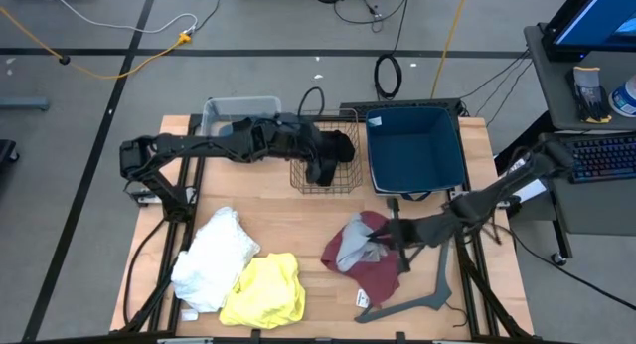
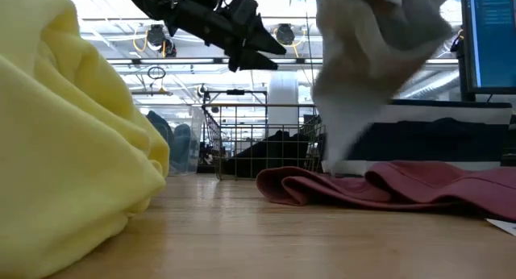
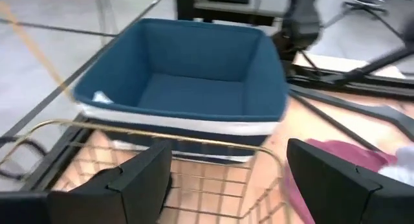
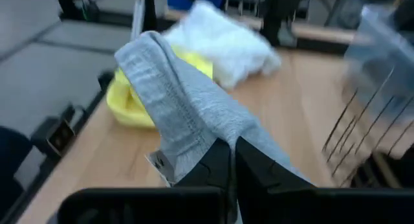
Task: Pick & Place Cloths
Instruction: Put the grey short into the gold wire basket
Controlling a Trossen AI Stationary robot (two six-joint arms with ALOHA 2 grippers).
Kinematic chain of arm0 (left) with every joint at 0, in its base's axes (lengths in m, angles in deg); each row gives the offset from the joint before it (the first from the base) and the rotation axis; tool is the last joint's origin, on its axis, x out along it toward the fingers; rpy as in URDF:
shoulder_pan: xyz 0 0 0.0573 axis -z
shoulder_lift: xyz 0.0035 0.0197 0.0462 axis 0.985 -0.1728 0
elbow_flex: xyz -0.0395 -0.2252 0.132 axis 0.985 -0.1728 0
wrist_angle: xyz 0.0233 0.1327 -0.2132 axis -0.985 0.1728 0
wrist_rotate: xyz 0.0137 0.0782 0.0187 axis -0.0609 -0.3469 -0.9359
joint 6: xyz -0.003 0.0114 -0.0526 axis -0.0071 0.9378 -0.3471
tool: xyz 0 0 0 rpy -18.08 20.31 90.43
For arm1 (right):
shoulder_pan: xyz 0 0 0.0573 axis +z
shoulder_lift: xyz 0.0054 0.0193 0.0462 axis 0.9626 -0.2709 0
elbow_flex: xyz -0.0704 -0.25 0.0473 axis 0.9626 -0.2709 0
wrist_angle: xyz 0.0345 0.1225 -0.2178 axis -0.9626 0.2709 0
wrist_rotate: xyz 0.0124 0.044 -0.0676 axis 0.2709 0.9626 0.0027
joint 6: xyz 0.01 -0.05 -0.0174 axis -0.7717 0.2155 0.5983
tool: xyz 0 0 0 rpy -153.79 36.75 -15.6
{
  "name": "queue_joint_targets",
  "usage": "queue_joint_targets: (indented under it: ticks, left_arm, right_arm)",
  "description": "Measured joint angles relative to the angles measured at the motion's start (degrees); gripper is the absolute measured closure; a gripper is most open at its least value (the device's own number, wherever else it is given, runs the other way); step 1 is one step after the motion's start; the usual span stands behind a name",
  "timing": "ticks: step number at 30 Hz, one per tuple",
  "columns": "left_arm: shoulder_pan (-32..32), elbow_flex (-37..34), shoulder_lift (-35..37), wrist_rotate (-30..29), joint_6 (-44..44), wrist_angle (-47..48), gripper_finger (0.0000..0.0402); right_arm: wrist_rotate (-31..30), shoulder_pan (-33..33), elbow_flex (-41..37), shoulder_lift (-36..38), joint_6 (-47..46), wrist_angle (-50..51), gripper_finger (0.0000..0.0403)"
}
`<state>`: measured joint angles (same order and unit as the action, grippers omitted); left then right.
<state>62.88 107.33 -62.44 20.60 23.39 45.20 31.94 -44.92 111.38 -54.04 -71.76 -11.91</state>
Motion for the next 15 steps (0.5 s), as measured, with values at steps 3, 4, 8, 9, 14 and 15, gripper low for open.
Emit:
queue_joint_targets:
  ticks: [3,4,8,9,14,15]
  left_arm:
    - [1.4,0.0,0.0,2.2,1.8,0.0,0.0094]
    - [1.9,0.0,0.0,3.1,2.4,0.0,0.0094]
    - [4.3,0.0,0.0,6.8,5.0,-0.1,0.0094]
    - [4.9,0.0,0.0,7.9,5.6,-0.1,0.0094]
    - [8.0,0.0,0.0,10.6,7.2,-1.4,0.0094]
    - [8.6,0.0,0.0,10.6,7.3,-2.1,0.0094]
  right_arm:
    - [-1.8,0.0,0.0,2.5,2.7,-1.8,0.0402]
    - [-3.3,0.0,0.0,3.2,3.5,-2.0,0.0402]
    - [-7.9,0.0,0.0,4.9,6.8,-2.6,0.0402]
    - [-9.1,0.0,0.0,5.0,7.7,-3.1,0.0402]
    - [-10.5,-0.2,0.0,5.1,11.3,-5.5,0.0402]
    - [-10.5,-0.3,0.0,5.0,11.7,-6.3,0.0402]
